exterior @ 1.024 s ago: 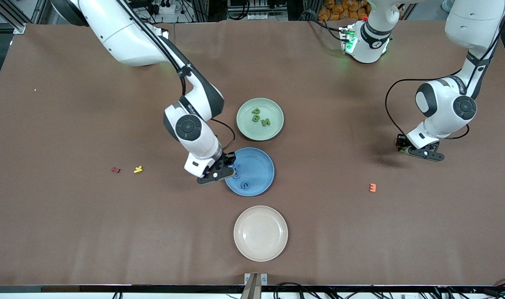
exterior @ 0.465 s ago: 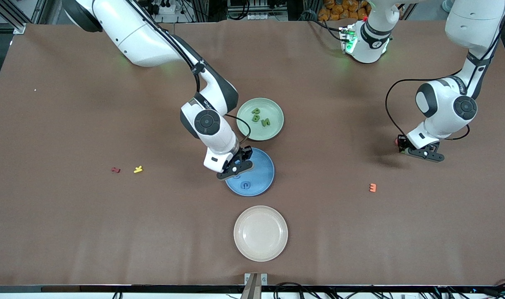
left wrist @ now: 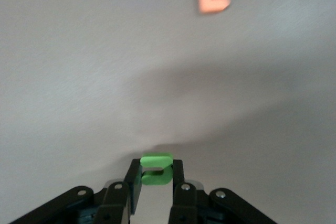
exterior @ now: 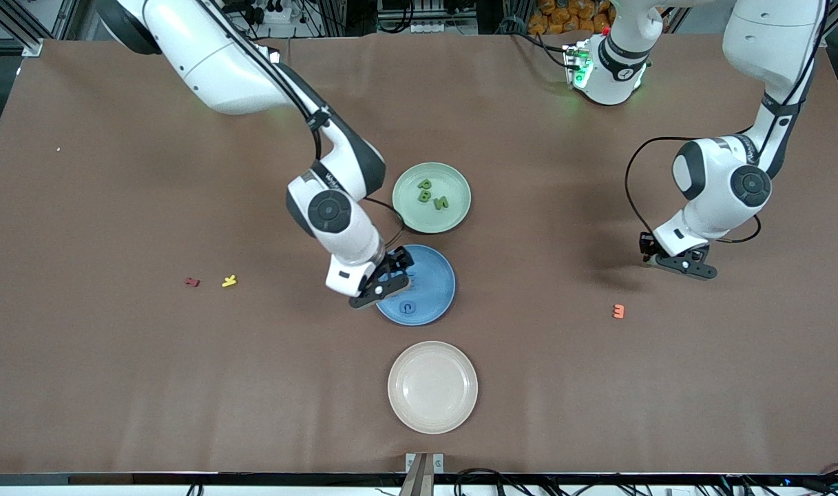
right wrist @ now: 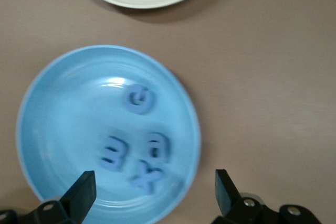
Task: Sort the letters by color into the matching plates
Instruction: 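Carry E to the blue plate with the right gripper and release, then carry green u to the green plate with the left gripper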
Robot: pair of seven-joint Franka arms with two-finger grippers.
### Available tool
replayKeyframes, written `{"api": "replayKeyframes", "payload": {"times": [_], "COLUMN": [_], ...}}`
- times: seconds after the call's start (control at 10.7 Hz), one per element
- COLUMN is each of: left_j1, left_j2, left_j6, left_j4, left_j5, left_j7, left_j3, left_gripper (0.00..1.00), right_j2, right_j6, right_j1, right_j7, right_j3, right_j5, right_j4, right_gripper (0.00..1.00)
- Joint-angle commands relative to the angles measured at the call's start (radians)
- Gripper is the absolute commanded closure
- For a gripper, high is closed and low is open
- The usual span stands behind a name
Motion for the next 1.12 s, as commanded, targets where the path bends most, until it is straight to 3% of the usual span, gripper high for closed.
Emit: {"api": "replayKeyframes", "payload": {"times": [0.0,0.37,0.74,1.02], "left_j1": [-0.034,-0.062,-0.091,-0.131], "left_j2": [-0.038,-0.041,-0.036,-0.027], "left_j6": [-0.161,-0.303,-0.345,-0.354], "left_j4": [0.064,0.137,0.148,0.167], "left_j5": [0.002,0.185,0.188,0.188], "left_j7": [-0.210,-0.686,-1.000,-1.212], "left_j3": [-0.080,-0.264,-0.445,-0.559], "left_gripper": [1.00,1.00,1.00,1.00], "right_j2": [-0.038,-0.095,-0.184,-0.320], "right_j6": [-0.086,-0.142,-0.260,-0.474], "right_j1": [-0.094,-0.246,-0.392,-0.432], "right_j7": [-0.095,-0.273,-0.358,-0.361], "right_j3": [-0.037,-0.108,-0.130,-0.182], "right_j5": [-0.024,-0.023,-0.021,-0.018], "right_j4": [0.005,0.005,0.000,0.002], "right_gripper": [0.00,0.00,0.00,0.00]}}
